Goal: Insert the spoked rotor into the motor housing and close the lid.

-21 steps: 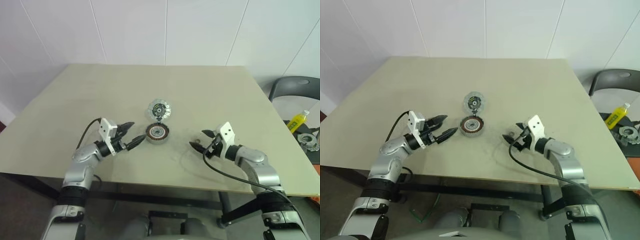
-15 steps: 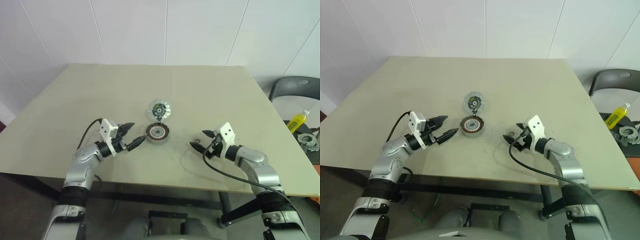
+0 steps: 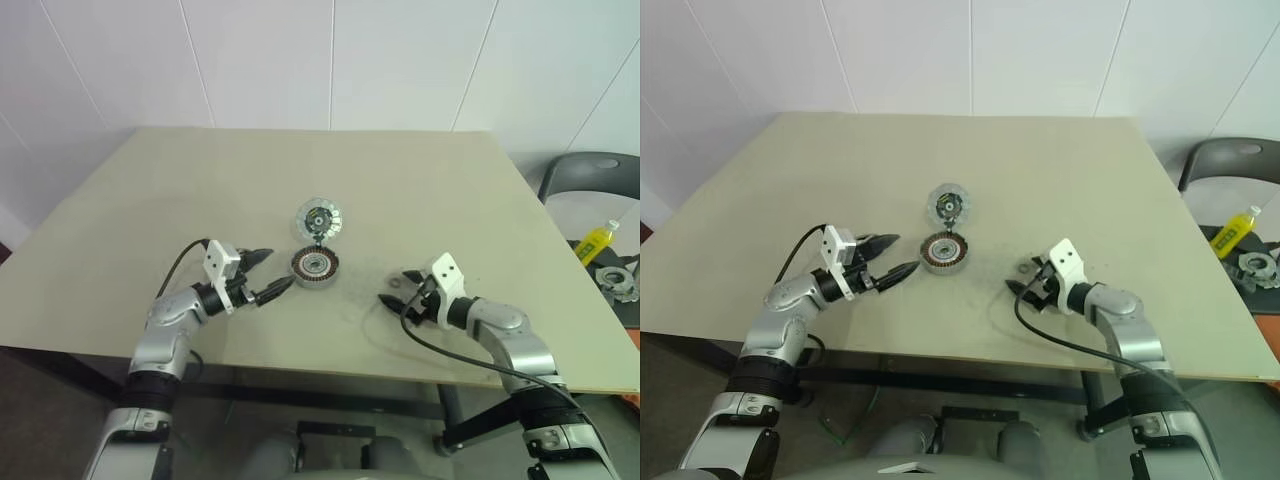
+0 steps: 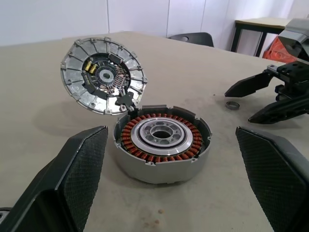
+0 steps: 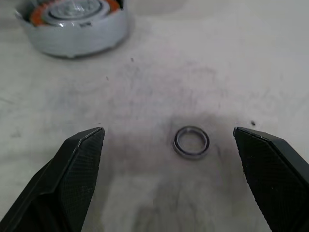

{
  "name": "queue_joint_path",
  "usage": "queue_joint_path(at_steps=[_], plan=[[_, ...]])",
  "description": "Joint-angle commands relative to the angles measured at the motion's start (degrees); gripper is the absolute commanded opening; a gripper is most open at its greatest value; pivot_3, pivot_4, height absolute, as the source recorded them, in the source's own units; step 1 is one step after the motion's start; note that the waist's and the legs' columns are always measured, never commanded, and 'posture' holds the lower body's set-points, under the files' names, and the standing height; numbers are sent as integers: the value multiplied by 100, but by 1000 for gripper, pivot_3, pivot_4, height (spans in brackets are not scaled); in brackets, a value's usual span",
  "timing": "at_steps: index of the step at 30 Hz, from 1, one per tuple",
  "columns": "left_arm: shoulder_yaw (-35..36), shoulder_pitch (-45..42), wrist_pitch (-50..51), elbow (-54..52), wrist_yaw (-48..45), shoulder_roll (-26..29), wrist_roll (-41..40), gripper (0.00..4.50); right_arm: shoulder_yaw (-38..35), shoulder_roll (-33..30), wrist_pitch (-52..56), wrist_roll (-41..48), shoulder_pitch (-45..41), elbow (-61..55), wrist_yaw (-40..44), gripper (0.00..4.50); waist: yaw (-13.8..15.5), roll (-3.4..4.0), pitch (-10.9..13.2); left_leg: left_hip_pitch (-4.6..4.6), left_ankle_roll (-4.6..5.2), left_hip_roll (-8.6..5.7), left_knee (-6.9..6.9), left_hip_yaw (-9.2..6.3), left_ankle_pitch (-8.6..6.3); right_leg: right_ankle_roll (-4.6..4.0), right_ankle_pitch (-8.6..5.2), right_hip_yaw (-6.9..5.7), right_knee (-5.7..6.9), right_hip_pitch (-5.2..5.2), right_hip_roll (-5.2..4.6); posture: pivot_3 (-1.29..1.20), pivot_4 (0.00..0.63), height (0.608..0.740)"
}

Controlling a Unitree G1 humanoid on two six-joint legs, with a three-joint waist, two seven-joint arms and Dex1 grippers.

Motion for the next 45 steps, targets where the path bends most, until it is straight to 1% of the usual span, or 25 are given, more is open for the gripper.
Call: queue_joint_path(at_steps=[1,10,13,17,18,22,23,26,28,31,34,38,41,45], plan=[[18,-50,-154,-94,-25,17,18,4500,11,36,66,-97,-95,18,-147,4487,0,0,0,0,0,0,-1,0,0,0,0,0,-1,0,0,0,0,740],[7,-27,-183,-101,35,-2,19,4500,-63,196,880,-16,-265,104,-432,4487,-12,-1,-1,6,-1,18,12,5,0,-1,25,-1,-14,10,3,0,0,740],[7,-26,-187,-103,65,-13,17,4500,-82,205,965,6,-270,87,-469,3926,-7,-1,-2,7,-1,19,14,5,-1,4,24,-1,-25,18,2,0,0,740],[46,-57,-246,-27,108,-10,20,4500,-65,180,942,-2,-261,99,-430,2533,-4,-2,-2,5,2,19,8,4,-3,-5,33,-2,-39,17,2,0,0,740],[54,-70,-267,3,118,-7,22,4500,-60,172,928,-15,-265,102,-417,2257,-3,-2,-2,5,4,19,5,4,-4,-7,35,-1,-41,15,2,0,0,740],[79,-136,-351,123,156,13,30,4500,-63,142,894,-42,-308,109,-395,848,-14,-4,-4,5,19,21,-27,6,4,12,45,-1,-48,0,1,0,0,740],[85,-154,-370,152,163,15,30,4500,-58,137,871,-64,-317,112,-407,656,-15,-4,-4,6,20,23,-33,6,4,13,46,-1,-49,-3,1,0,0,740],[81,-192,-415,218,165,28,41,4500,-45,206,729,-88,-373,46,-438,657,-16,-4,-4,7,20,26,-37,7,5,14,46,-2,-48,-4,3,0,0,740],[87,-222,-442,267,169,41,47,4500,5,406,706,1,-536,-139,-439,657,-26,-4,-4,7,20,26,-36,8,6,14,46,-2,-48,-2,3,0,0,740],[103,-263,-470,328,167,69,43,4500,206,811,792,88,-996,-425,-446,657,-59,-1,-2,8,19,31,-36,11,6,14,47,-1,-46,-4,4,0,0,740],[149,-276,-481,348,154,144,37,4500,484,1066,906,-23,-1512,-446,-415,657,-48,5,1,8,18,34,-37,9,7,15,49,-1,-43,-10,7,0,0,740],[234,-299,-459,391,139,280,16,4500,1097,1228,1083,-389,-2135,-87,-346,657,-20,-3,-3,8,18,31,-40,5,7,16,51,-2,-49,-9,6,0,0,740],[315,-333,-490,484,155,351,20,4500,1356,1325,1264,-492,-2417,156,-254,657,-24,-3,-4,10,17,30,-48,3,8,19,52,-4,-48,-11,6,0,0,740],[360,-316,-526,498,161,399,39,4500,1634,1523,1424,-744,-2818,802,-341,657,-52,-2,-3,11,13,29,-48,4,11,22,56,-4,-46,-11,7,0,0,740]])
